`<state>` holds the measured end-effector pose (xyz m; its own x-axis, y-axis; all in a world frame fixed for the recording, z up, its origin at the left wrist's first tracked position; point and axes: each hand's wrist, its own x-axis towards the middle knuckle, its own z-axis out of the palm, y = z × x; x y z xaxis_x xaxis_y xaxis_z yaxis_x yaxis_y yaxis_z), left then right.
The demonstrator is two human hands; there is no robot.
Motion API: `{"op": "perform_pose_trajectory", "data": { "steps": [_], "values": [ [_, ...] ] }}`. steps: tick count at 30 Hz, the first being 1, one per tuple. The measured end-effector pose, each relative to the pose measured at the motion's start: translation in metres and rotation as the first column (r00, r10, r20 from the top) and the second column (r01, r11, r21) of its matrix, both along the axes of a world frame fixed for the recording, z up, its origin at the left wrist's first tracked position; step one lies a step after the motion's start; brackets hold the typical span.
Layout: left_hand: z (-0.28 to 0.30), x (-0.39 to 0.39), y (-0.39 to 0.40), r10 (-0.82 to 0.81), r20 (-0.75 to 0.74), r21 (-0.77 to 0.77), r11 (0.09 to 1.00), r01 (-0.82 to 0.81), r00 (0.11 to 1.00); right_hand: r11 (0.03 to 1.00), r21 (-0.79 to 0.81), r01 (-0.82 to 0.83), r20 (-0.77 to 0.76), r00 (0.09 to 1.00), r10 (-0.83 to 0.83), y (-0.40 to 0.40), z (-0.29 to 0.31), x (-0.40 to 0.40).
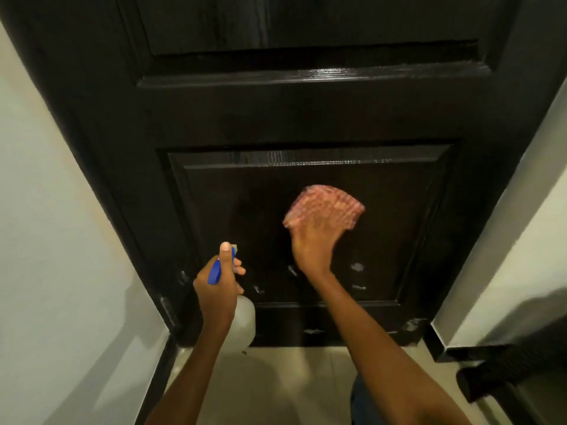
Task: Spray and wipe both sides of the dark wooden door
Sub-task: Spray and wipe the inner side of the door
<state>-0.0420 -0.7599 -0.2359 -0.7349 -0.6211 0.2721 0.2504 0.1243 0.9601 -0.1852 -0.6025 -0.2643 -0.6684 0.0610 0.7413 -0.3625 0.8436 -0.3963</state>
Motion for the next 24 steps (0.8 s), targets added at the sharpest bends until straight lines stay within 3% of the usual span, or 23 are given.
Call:
{"op": "perform_pose_trajectory", "data": {
  "steps": [1,3,4,5,6,8,9,10,11,12,13,15,16,17,22,24],
  "values": [
    [0.0,0.0,-0.003,0.016,0.001,-0.002,1.0,-0.016,1.0,0.946,0.305,-0.113,-0.05,0.99,0.134,-0.009,-0.015,0.001],
    [-0.002,0.0,-0.006,0.034,0.012,-0.016,0.999,-0.034,0.999,0.64,0.701,-0.313,0.073,0.925,0.372,-0.005,-0.04,-0.001],
    [-0.004,0.0,-0.006,0.031,0.016,-0.018,0.999,-0.031,0.999,0.509,0.792,-0.337,0.121,0.904,0.41,0.005,-0.049,-0.005],
    [-0.006,-0.001,-0.004,0.019,0.02,-0.016,1.0,-0.019,1.0,0.461,0.831,-0.311,0.113,0.906,0.407,0.017,-0.053,-0.006],
    [-0.008,-0.001,-0.002,0.004,0.023,-0.013,1.0,-0.003,1.0,0.504,0.818,-0.277,0.085,0.925,0.371,0.029,-0.057,-0.005],
    [-0.013,-0.003,0.005,-0.026,0.033,-0.011,1.0,0.027,0.999,0.756,0.628,-0.183,0.06,0.98,0.187,0.06,-0.072,-0.001],
    [-0.017,-0.005,0.008,-0.043,0.051,-0.016,0.999,0.044,0.998,0.887,0.452,-0.094,0.094,0.994,0.057,0.074,-0.08,0.003],
    [-0.021,-0.006,0.013,-0.058,0.082,-0.014,0.998,0.059,0.995,0.977,0.214,0.015,0.165,0.985,-0.051,0.087,-0.089,0.008],
    [-0.025,-0.008,0.019,-0.076,0.119,0.004,0.997,0.076,0.99,0.989,-0.074,0.125,0.259,0.96,-0.102,0.096,-0.096,0.013],
    [-0.028,-0.009,0.025,-0.099,0.16,0.019,0.995,0.097,0.982,0.904,-0.367,0.217,0.365,0.928,-0.075,0.101,-0.098,0.02],
    [-0.033,-0.01,0.031,-0.117,0.206,0.026,0.993,0.114,0.971,0.739,-0.609,0.288,0.426,0.905,0.0,0.104,-0.095,0.025],
    [-0.042,-0.012,0.043,-0.108,0.327,0.009,0.994,0.112,0.939,0.414,-0.833,0.367,0.442,0.892,0.097,0.107,-0.085,0.03],
    [-0.048,-0.012,0.047,-0.083,0.391,-0.003,0.996,0.092,0.917,0.321,-0.866,0.384,0.442,0.887,0.131,0.108,-0.081,0.032],
    [-0.054,-0.012,0.048,-0.07,0.437,-0.003,0.997,0.079,0.897,0.288,-0.877,0.385,0.439,0.885,0.153,0.11,-0.079,0.034],
    [-0.077,-0.008,0.043,-0.082,0.487,0.02,0.996,0.083,0.87,0.337,-0.871,0.357,0.427,0.89,0.161,0.104,-0.086,0.038],
    [-0.077,-0.002,0.038,-0.041,0.466,0.07,0.998,0.01,0.884,0.415,-0.852,0.32,0.409,0.901,0.144,0.094,-0.098,0.037]
  ]
}}
